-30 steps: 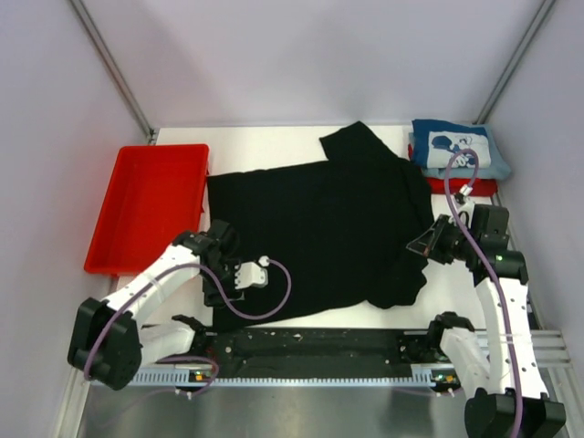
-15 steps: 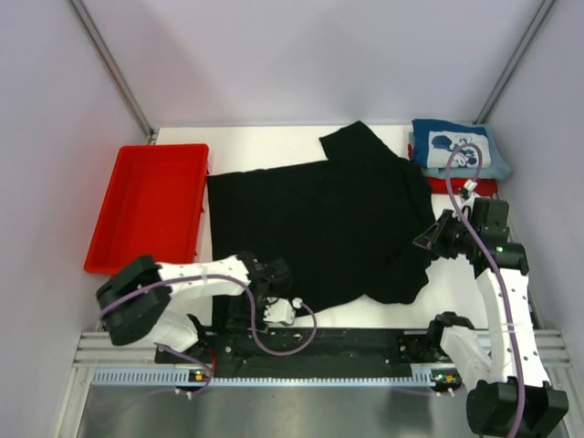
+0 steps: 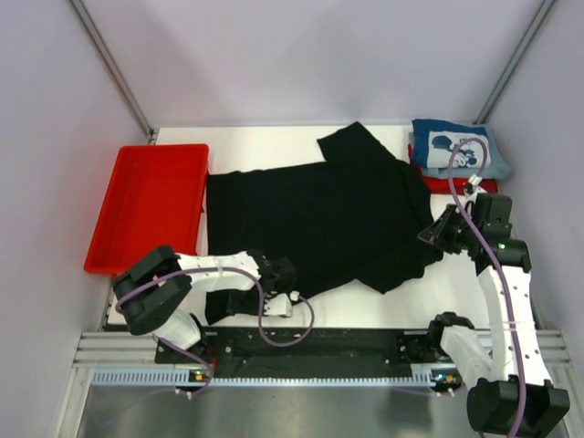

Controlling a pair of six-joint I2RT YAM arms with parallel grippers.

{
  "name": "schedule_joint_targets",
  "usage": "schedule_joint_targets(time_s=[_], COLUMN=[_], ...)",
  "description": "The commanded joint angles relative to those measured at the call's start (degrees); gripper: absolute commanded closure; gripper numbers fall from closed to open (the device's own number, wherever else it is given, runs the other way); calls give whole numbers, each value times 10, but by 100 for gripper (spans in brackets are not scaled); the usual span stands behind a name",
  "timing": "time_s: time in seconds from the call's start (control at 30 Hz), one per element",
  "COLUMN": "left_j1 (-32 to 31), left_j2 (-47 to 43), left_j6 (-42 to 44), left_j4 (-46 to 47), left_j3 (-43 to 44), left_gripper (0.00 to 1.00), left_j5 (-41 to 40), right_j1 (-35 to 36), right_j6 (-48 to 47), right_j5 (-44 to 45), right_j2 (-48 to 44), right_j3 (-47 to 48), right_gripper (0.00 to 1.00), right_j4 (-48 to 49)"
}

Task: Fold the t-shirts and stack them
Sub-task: Grap the side of the flattened tshirt closest away from the robot with both arms, then fold the flattened tshirt in 1/3 of the way

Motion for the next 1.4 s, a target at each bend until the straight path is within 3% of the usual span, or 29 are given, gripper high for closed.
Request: schedule_joint_targets(time_s=[0.0, 0.13, 0.23, 0.47, 0.63, 1.03, 1.17, 1.23, 1.37], left_j1=[15, 67, 149, 251, 330, 396, 423, 441, 492], left_j2=[-43, -106, -117, -67, -22, 83, 102, 111, 129], left_j6=[0, 19, 44, 73, 81, 117, 114, 108, 80], left_j4=[29, 14, 0, 26, 40, 41, 58, 82, 112], left_j3=[-6, 22, 71, 160, 220, 269, 304, 321, 387], left_gripper=[100, 100, 100, 100, 100, 100, 82, 81, 68], left_j5=[12, -6, 17, 23, 12, 32, 12, -16, -64], right_j1=[-4, -4, -4, 12, 17, 49, 55, 55, 57], right_j6=[-5, -5, 19, 37, 22, -43, -49, -52, -56], right_j5=[11, 0, -37, 14, 38, 71, 83, 86, 94], right_j2=[-9, -9, 30, 166, 301, 485, 518, 532, 546], right_j3=[37, 37, 36, 86, 155, 251, 272, 277, 283], right_gripper=[100, 100, 100, 100, 100, 100, 100, 100, 100], right_j4=[17, 25, 68, 177, 195, 220, 219, 218, 218])
